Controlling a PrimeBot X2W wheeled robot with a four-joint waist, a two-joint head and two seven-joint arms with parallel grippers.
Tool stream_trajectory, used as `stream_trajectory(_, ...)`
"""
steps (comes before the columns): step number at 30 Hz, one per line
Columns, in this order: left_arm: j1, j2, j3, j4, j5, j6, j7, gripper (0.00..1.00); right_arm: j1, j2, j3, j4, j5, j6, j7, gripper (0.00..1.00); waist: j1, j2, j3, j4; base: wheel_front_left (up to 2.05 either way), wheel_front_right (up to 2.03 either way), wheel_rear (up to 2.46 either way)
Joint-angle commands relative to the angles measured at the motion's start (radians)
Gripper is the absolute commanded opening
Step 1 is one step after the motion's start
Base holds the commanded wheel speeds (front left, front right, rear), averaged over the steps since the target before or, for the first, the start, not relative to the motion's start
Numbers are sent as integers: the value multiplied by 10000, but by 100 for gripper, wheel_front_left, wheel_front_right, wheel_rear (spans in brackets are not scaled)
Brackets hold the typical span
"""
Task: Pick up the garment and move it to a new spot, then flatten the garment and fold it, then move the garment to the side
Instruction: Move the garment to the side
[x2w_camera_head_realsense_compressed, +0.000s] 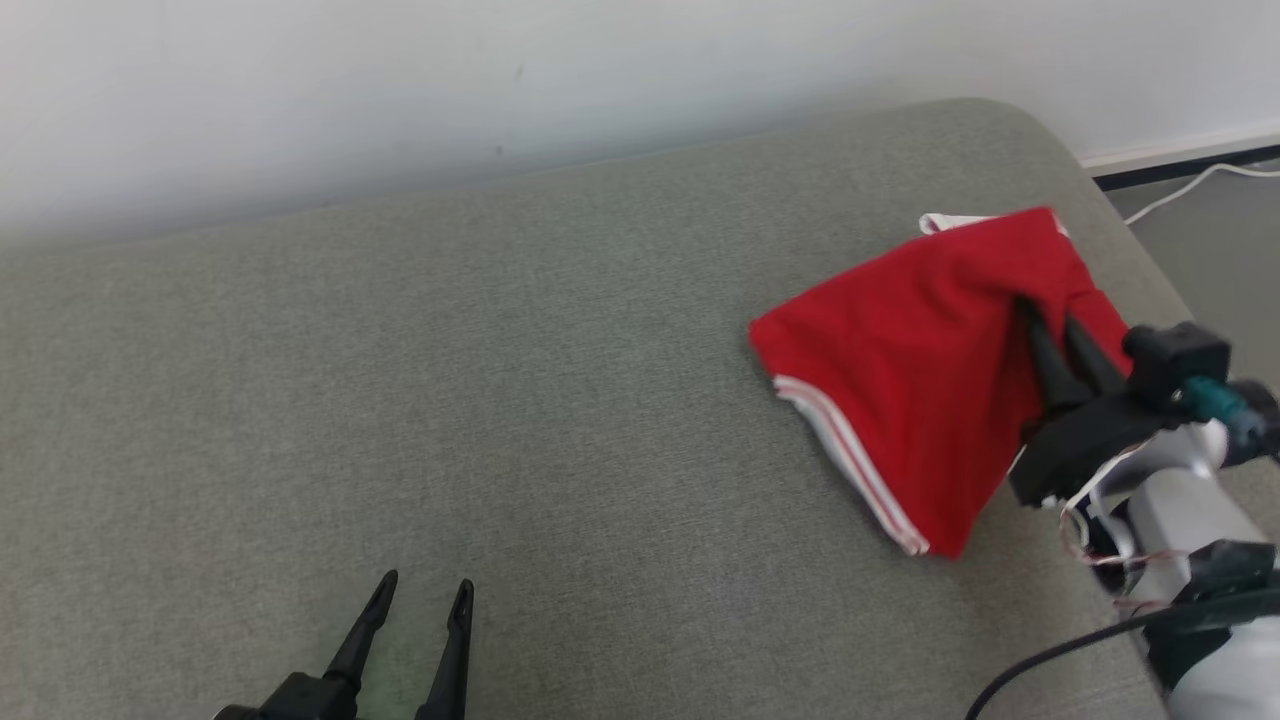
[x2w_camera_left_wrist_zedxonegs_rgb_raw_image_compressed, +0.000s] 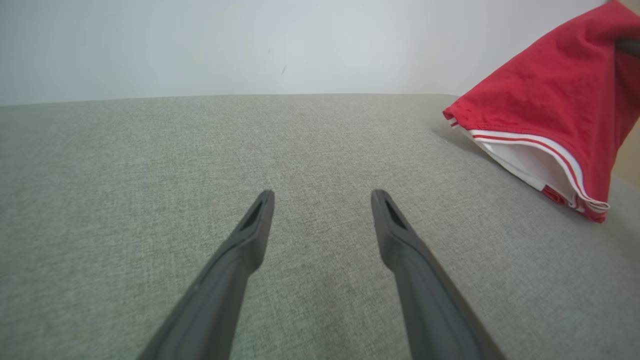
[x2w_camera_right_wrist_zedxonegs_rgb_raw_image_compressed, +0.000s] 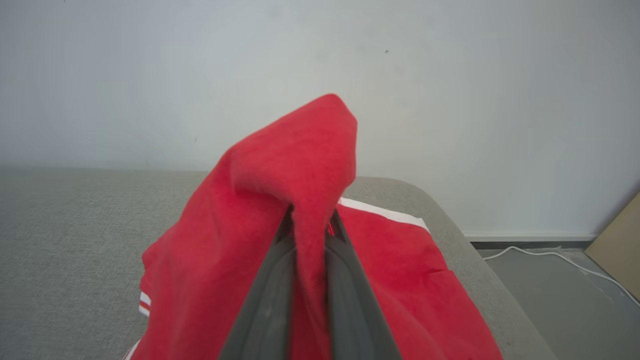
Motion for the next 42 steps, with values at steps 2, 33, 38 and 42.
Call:
stream_trajectory(2,-102,6,3,68,29,-1,-9,100,-455,-298,-100,173,-107,-11,-8,0,-1,0,94,264,0,0,0)
stream_trajectory(33,-434,6,141,-19,450,-52,-9,100,-1805,-488,-6018,2744,-5105,-11,-6,100,-1,0,855,2055,0,0,0)
stream_trajectory(38,-252,7,259,-17,348,135,-9,100,-640,628,-5827,915,-4671,-11,-6,100,-1,0,409,2116,0,0,0)
stream_trajectory(42,-8,4,439,3,383,302,-9,100,563,1180,-5257,-302,-3984,-11,-6,100,-1,0,-65,2133,0,0,0)
